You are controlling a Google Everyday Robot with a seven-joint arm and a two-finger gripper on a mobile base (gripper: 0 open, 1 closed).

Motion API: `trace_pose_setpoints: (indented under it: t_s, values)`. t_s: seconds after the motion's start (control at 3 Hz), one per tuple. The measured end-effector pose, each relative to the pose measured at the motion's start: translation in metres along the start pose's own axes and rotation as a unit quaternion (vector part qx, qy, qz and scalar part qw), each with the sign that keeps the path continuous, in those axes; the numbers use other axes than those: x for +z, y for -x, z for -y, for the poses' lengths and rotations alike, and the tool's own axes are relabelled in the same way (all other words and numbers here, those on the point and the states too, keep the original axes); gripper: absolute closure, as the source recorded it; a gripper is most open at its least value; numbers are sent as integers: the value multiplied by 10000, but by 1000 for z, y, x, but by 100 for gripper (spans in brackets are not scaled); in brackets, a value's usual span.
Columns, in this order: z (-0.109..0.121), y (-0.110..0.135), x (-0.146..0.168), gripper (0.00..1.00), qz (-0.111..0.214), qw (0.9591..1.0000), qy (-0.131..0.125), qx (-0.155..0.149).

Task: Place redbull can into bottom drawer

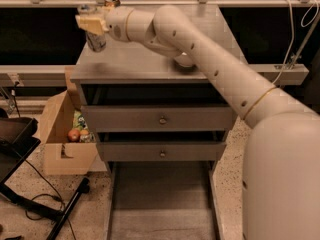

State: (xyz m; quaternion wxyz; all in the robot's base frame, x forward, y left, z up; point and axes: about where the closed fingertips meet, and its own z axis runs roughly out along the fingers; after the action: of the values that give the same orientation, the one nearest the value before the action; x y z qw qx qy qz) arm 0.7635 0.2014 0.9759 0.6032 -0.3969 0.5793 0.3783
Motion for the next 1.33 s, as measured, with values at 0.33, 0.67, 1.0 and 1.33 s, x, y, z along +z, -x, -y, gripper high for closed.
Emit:
trace_pose_setpoints:
  t_s: [0.33, 0.67, 1.0, 1.33]
  values:
    - [-28, 50, -39, 100, 79, 9998, -26, -207]
    - [-80, 84, -84, 100, 97, 9993, -89, -359]
    - [-163, 71, -124, 100, -86, 9996, -11, -262]
    - [-196, 11, -155, 100, -380, 9992, -104, 42]
